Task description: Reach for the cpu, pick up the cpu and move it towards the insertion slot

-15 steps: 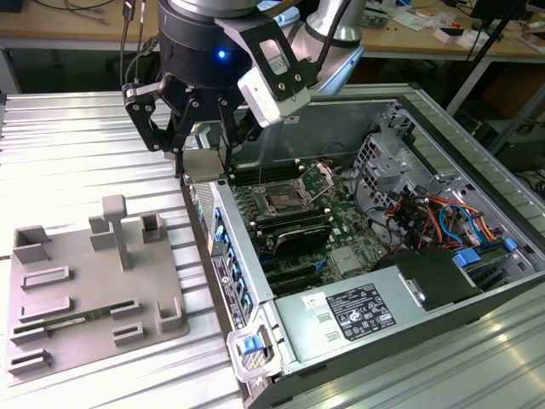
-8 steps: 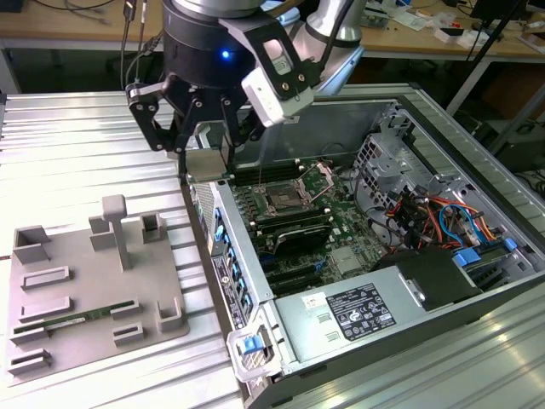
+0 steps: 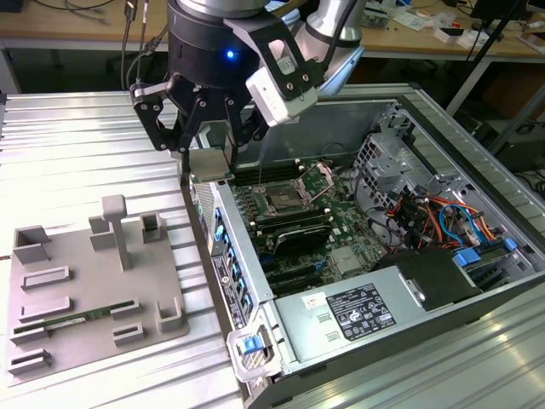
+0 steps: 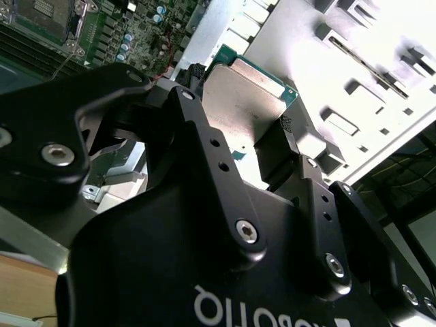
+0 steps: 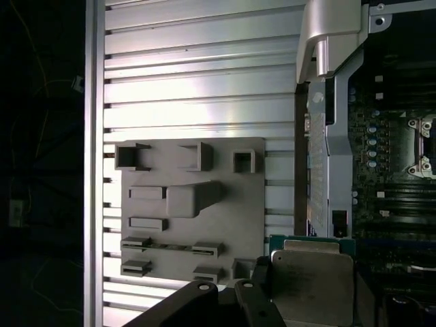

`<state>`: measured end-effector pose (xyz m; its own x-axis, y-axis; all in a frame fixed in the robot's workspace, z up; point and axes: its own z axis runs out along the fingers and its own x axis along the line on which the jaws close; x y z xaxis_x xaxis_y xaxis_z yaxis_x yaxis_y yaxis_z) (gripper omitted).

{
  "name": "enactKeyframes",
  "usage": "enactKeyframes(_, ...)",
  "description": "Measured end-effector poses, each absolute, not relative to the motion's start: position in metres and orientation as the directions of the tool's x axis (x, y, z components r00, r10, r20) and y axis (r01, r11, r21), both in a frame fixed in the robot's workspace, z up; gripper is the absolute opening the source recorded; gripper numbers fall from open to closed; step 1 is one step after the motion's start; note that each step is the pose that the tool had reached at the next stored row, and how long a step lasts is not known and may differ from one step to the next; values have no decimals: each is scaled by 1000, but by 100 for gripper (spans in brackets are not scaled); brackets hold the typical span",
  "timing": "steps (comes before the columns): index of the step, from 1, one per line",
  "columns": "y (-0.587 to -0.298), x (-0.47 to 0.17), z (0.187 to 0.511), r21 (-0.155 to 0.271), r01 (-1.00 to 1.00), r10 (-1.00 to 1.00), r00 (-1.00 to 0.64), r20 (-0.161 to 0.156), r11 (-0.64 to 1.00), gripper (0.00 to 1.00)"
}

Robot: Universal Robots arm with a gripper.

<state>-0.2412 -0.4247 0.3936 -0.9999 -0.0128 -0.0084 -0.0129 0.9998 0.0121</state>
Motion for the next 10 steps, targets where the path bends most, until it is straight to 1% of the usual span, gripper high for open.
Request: enactKeyframes(10,-425,-234,394,12,-13,-13,-1000,-8,1000,55)
